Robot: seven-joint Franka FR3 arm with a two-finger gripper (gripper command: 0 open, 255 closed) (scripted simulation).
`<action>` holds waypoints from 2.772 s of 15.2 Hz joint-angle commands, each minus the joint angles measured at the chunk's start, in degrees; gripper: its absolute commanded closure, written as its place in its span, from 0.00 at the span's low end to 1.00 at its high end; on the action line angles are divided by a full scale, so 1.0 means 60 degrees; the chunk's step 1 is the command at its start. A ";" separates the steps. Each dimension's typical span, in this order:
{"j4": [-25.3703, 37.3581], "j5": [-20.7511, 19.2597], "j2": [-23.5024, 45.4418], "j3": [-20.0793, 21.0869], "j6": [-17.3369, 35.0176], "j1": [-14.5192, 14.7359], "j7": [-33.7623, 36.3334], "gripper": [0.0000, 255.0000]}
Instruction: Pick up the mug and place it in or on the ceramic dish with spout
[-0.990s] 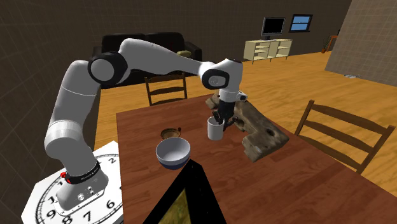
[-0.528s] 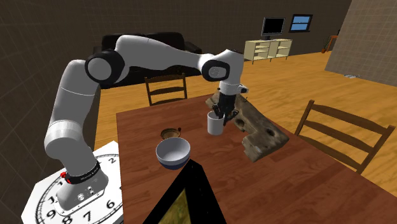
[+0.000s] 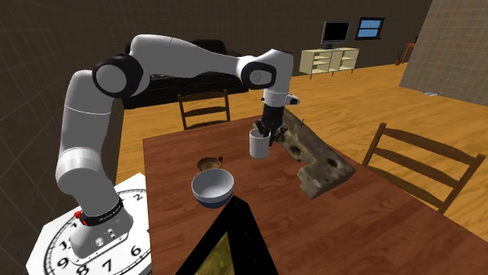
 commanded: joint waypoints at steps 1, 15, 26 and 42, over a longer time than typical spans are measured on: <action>-0.1105 -0.0313 -0.0836 -0.0040 0.0337 0.0462 0.0308 1.00; -0.6383 -0.2202 -0.5694 0.0957 0.1243 0.2314 0.3492 1.00; -0.7915 -0.2315 -0.6239 0.1285 0.2246 0.2469 0.4095 1.00; -0.8745 -0.2193 -0.5734 0.1183 0.3561 0.2472 0.3961 1.00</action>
